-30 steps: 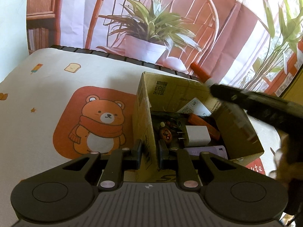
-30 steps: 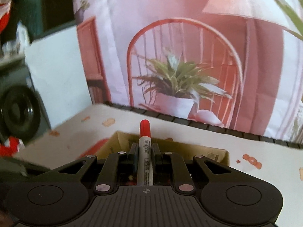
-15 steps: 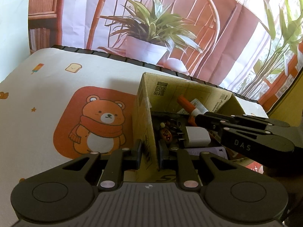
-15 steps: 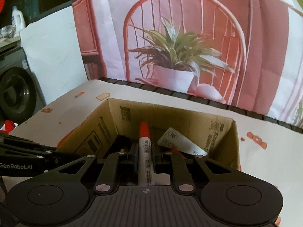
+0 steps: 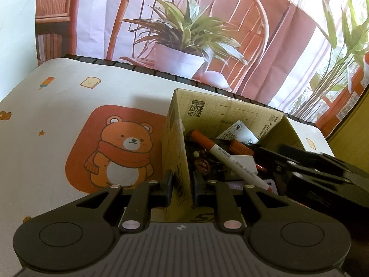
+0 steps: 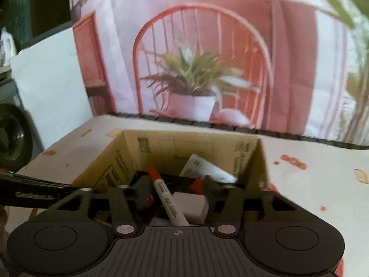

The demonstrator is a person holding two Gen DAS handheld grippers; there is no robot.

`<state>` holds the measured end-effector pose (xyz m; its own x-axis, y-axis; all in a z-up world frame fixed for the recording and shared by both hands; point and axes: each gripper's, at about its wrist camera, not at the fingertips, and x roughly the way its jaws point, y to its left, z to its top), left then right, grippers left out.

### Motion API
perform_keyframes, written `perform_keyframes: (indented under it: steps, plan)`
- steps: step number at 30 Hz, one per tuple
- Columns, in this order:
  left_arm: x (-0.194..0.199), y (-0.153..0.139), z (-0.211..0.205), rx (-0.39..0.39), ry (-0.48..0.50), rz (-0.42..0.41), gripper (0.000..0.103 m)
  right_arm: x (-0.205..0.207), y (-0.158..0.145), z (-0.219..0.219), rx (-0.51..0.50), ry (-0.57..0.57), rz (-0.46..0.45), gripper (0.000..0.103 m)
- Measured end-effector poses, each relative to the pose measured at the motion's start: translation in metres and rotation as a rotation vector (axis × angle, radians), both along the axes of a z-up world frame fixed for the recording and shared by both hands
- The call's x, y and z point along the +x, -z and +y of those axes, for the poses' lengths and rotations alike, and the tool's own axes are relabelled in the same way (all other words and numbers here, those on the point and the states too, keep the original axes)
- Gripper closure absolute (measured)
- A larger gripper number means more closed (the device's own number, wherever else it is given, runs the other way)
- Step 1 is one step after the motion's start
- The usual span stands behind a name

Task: Organize rigid objects
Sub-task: 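Lower the white marker into the box and open the right gripper, then move the right gripper back down to the dark red tube beside the box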

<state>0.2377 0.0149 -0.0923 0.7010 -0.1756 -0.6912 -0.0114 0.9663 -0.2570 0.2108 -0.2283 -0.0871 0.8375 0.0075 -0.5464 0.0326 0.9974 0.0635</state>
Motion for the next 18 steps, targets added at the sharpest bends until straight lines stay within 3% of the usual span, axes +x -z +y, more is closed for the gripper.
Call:
perform_keyframes:
  steps: [2,6,18]
  plan:
    - [0.000,0.000,0.001,-0.001,0.001,0.000,0.084,-0.014,-0.004,0.001,-0.003,0.019,-0.035,0.037]
    - [0.000,0.000,0.001,0.000,0.000,0.002,0.084,-0.042,-0.008,0.004,-0.001,0.029,-0.068,0.037]
    - [0.000,-0.001,-0.001,0.006,-0.007,0.005,0.084,-0.077,-0.002,0.009,-0.015,0.017,-0.067,0.037]
